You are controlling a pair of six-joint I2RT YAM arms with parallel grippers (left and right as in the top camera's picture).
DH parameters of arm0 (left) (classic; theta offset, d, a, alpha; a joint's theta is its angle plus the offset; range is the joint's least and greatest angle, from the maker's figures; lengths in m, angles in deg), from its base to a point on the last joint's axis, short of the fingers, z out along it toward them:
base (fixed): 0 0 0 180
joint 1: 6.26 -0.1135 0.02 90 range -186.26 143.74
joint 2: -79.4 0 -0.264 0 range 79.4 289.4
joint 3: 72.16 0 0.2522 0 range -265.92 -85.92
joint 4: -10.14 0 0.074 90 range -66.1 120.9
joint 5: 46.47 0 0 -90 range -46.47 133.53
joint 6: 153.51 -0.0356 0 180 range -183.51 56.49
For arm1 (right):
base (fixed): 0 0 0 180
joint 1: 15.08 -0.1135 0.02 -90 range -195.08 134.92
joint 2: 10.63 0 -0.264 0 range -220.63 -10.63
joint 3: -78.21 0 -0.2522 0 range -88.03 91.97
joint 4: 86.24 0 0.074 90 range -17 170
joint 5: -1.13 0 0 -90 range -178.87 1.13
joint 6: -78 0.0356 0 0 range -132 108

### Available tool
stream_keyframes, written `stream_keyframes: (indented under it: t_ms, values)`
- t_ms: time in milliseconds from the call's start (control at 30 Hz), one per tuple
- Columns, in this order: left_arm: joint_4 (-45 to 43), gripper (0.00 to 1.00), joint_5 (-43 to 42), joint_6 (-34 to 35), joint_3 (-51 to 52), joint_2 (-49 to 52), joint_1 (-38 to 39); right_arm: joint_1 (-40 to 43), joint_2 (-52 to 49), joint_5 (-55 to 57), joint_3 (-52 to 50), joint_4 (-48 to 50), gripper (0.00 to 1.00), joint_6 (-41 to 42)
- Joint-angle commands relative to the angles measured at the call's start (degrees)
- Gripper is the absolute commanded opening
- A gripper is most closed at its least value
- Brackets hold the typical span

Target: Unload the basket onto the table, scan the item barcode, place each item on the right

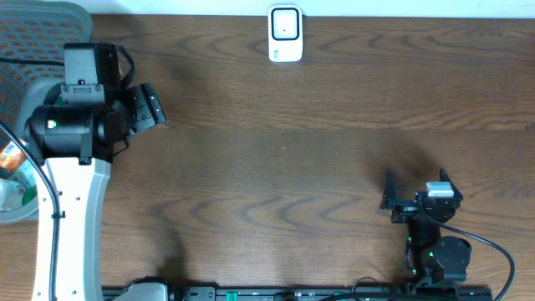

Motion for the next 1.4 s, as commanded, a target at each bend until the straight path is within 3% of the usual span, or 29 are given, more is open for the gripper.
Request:
stream_keyframes:
  t_ms: [0, 333, 367, 433, 500, 533, 933, 1033, 1367]
  values:
    - [0.1, 0.88, 0.5, -0.1, -1.0, 0.1, -0.2, -0.2, 0.3, 0.3, -0.1, -0.3, 0.99, 0.1]
    - [0.1, 0.87, 0.5, -0.1, -1.0, 0.1, -0.2, -0.2, 0.3, 0.3, -0.1, -0.2, 0.99, 0.1]
    - [0.1, 0.76, 0.5, -0.1, -1.0, 0.1, -0.2, -0.2, 0.3, 0.3, -0.1, -0.2, 0.99, 0.1]
    - [0.1, 0.45, 0.5, -0.1, -1.0, 0.1, -0.2, -0.2, 0.3, 0.3, -0.1, -0.2, 0.99, 0.1]
    - [0.1, 0.1, 0.5, -0.1, -1.0, 0.1, -0.2, -0.2, 0.3, 0.3, -0.1, -0.2, 0.99, 0.1]
    - [0.1, 0.08, 0.5, -0.1, -1.0, 0.1, -0.2, -0.2, 0.3, 0.3, -0.1, -0.3, 0.99, 0.1]
    - [-0.3, 0.08, 0.5, -0.2, -1.0, 0.2, -0.2, -0.2, 0.3, 0.3, -0.1, -0.2, 0.99, 0.1]
    - [-0.3, 0.15, 0.5, -0.7, -1.0, 0.4, -0.2, -0.2, 0.3, 0.3, -0.1, -0.3, 0.99, 0.1]
    - [-0.3, 0.15, 0.5, -1.8, -1.0, 2.2, -0.2, -0.2, 0.3, 0.3, -0.1, -0.2, 0.99, 0.1]
